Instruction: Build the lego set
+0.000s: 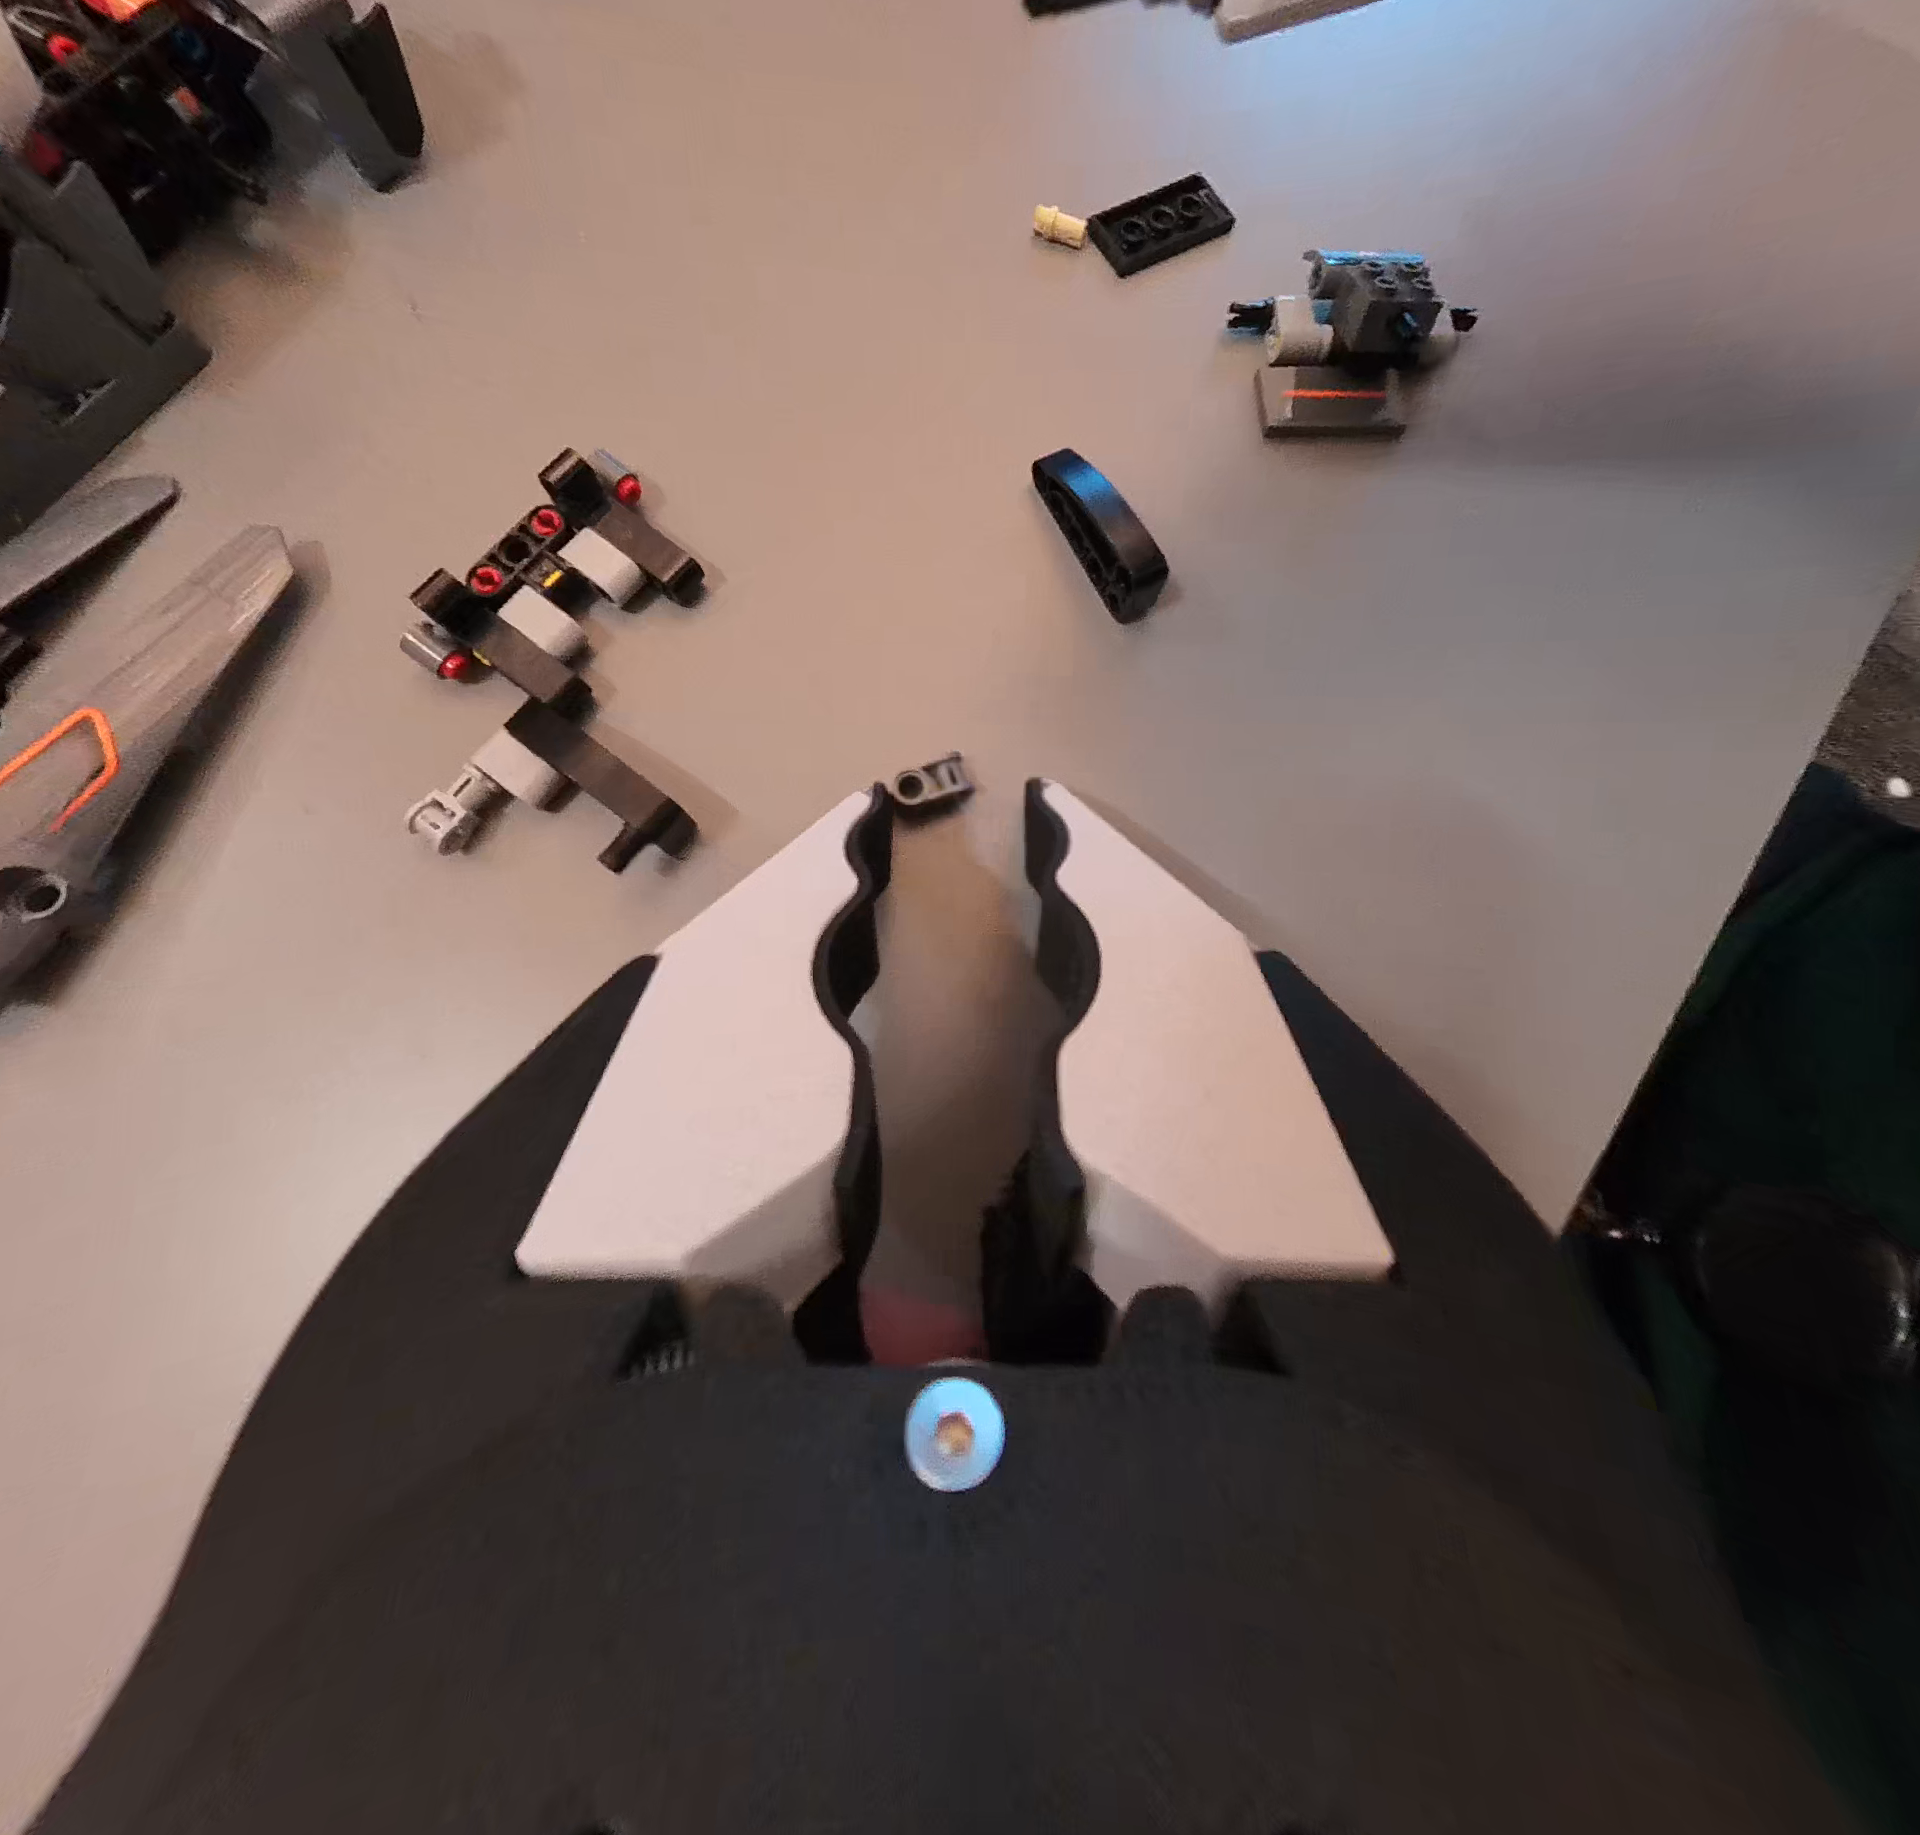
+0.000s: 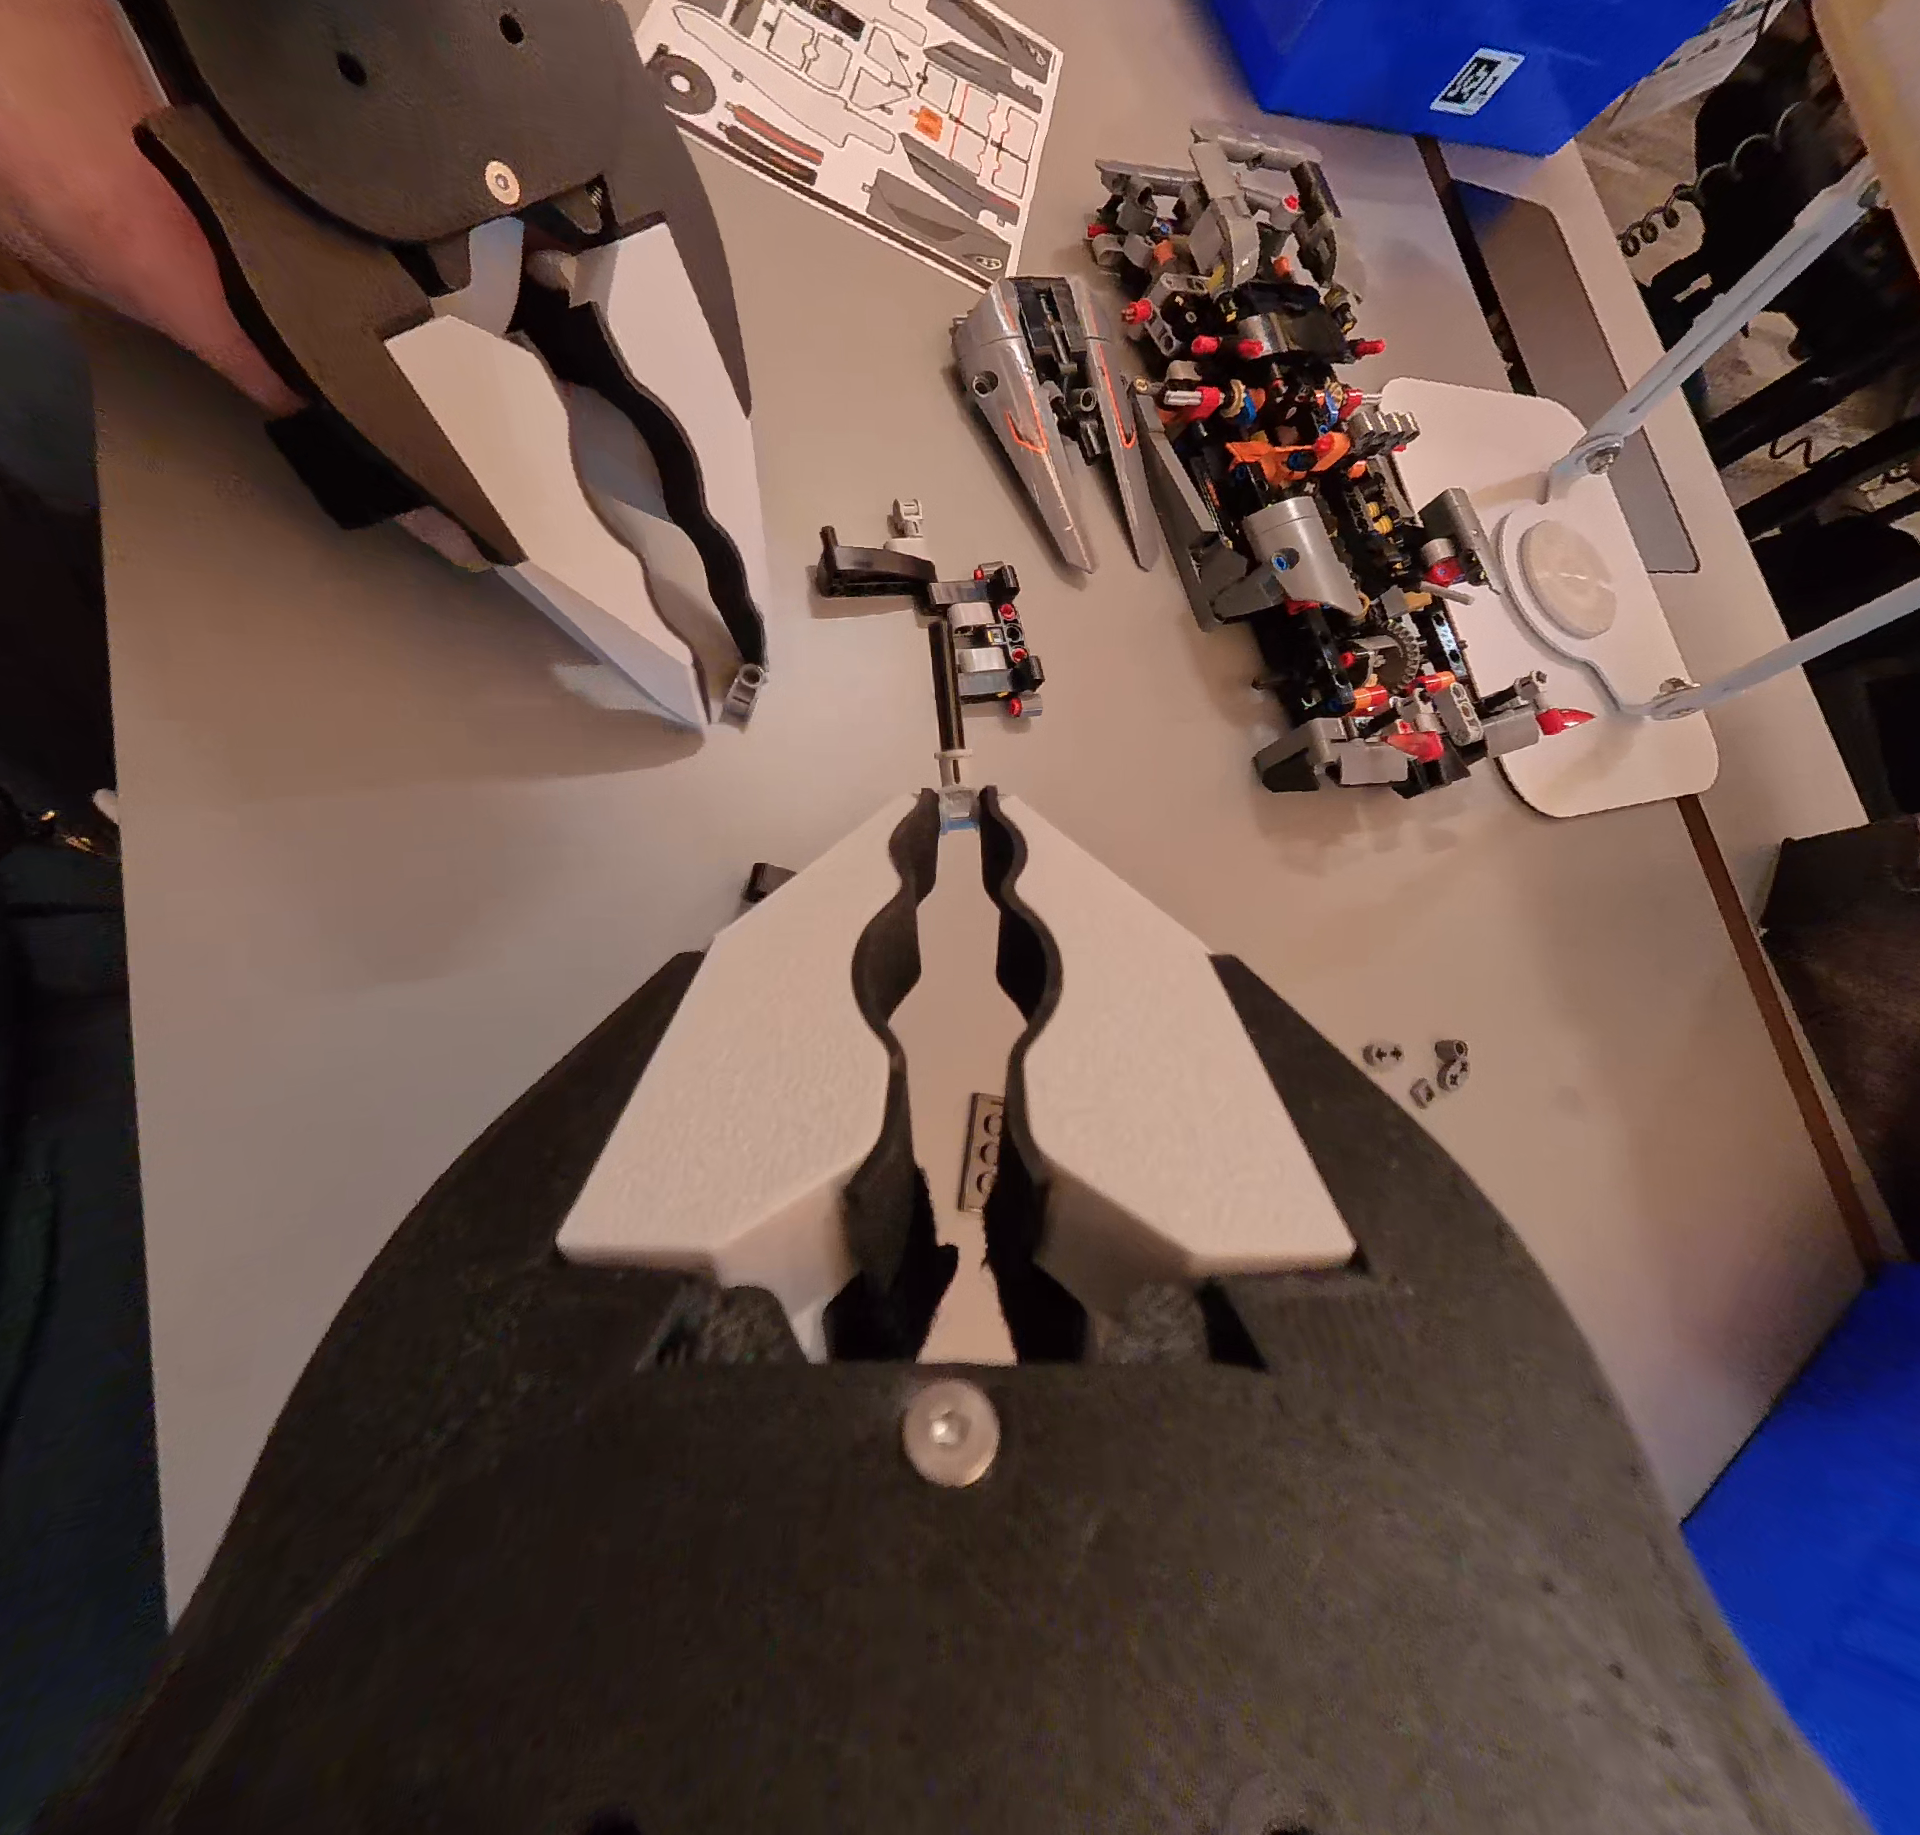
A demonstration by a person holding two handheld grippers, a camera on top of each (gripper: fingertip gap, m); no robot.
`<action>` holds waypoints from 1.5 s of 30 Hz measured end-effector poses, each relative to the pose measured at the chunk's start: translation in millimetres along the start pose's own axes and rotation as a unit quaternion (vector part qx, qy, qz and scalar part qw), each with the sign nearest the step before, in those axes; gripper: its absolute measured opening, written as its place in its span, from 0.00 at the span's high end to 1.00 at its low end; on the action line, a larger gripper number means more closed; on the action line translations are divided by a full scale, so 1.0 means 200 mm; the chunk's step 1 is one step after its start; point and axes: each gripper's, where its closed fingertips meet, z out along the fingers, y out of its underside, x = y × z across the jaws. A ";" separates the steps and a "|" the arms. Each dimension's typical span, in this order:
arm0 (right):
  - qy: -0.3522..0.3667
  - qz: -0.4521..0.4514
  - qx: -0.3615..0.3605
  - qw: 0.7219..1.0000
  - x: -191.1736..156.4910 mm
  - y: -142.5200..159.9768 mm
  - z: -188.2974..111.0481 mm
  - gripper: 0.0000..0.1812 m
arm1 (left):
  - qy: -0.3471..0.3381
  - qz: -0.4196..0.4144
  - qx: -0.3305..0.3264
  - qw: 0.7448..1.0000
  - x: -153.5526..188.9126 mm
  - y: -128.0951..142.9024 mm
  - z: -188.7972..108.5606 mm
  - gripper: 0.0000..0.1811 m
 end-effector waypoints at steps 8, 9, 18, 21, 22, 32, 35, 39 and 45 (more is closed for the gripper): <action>-0.005 0.010 -0.007 1.000 -0.04 0.04 0.00 0.97 | 0.057 0.115 0.002 0.992 0.04 0.00 -0.08 0.81; -0.005 0.011 -0.007 1.000 -0.04 0.04 0.00 0.97 | 0.048 0.138 -0.001 0.989 0.02 -0.01 -0.08 0.81; 0.000 0.019 -0.004 1.000 -0.03 0.06 -0.02 0.97 | 0.061 0.158 -0.048 0.984 0.01 0.00 0.02 0.90; -0.005 0.020 -0.005 1.000 -0.03 0.08 -0.01 0.97 | 0.042 0.134 -0.043 0.989 -0.02 -0.01 0.02 0.97; -0.007 0.022 -0.006 1.000 -0.03 0.08 -0.01 0.97 | 0.038 0.124 -0.037 0.991 -0.03 -0.02 0.02 0.97; -0.051 0.068 -0.032 0.996 -0.08 0.12 0.06 0.97 | -0.006 0.021 0.079 0.997 -0.05 -0.25 -0.03 0.97; -0.058 0.086 -0.035 0.994 -0.08 0.12 0.08 0.97 | -0.017 0.032 0.105 0.994 -0.04 -0.32 -0.06 0.97; -0.060 0.102 -0.033 0.992 -0.07 0.11 0.10 0.97 | -0.034 0.038 0.125 0.991 -0.04 -0.37 -0.08 0.97; -0.054 0.112 -0.028 0.992 -0.06 0.09 0.11 0.97 | -0.045 0.050 0.125 0.990 -0.05 -0.38 -0.08 0.97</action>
